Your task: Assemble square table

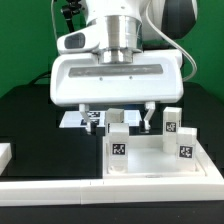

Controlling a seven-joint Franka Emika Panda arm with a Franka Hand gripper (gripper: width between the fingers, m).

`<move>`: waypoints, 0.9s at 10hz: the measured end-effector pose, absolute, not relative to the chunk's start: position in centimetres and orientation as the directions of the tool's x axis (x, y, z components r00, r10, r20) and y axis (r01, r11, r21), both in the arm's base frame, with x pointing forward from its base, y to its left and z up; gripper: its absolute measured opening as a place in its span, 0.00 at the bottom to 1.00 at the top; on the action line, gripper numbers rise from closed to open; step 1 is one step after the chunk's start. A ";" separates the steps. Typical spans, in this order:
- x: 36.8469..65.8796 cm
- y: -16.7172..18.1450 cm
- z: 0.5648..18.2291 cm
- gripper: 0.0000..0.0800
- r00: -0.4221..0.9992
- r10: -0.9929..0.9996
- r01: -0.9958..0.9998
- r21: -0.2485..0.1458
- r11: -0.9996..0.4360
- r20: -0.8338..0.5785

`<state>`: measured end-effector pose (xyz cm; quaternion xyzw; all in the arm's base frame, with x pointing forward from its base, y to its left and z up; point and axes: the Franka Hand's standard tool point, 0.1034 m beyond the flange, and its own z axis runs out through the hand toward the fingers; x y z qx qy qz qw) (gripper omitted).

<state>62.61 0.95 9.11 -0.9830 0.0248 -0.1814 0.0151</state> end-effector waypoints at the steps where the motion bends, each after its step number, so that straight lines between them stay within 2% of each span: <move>1: 62.9 1.1 8.9 0.81 0.952 -0.064 -0.048 -0.060 -0.997 0.298; 2: 62.9 1.3 8.6 0.81 0.976 -0.062 -0.047 -0.079 -0.996 0.209; 5: 63.1 -0.2 8.0 0.81 0.998 -0.044 -0.041 -0.090 -0.995 0.038; 9: 63.4 -0.2 8.0 0.81 0.998 -0.048 -0.044 -0.088 -0.995 0.043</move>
Offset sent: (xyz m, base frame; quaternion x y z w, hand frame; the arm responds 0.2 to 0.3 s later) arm 0.0160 -0.0278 -0.0092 -0.0369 -0.1234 -0.0303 0.9912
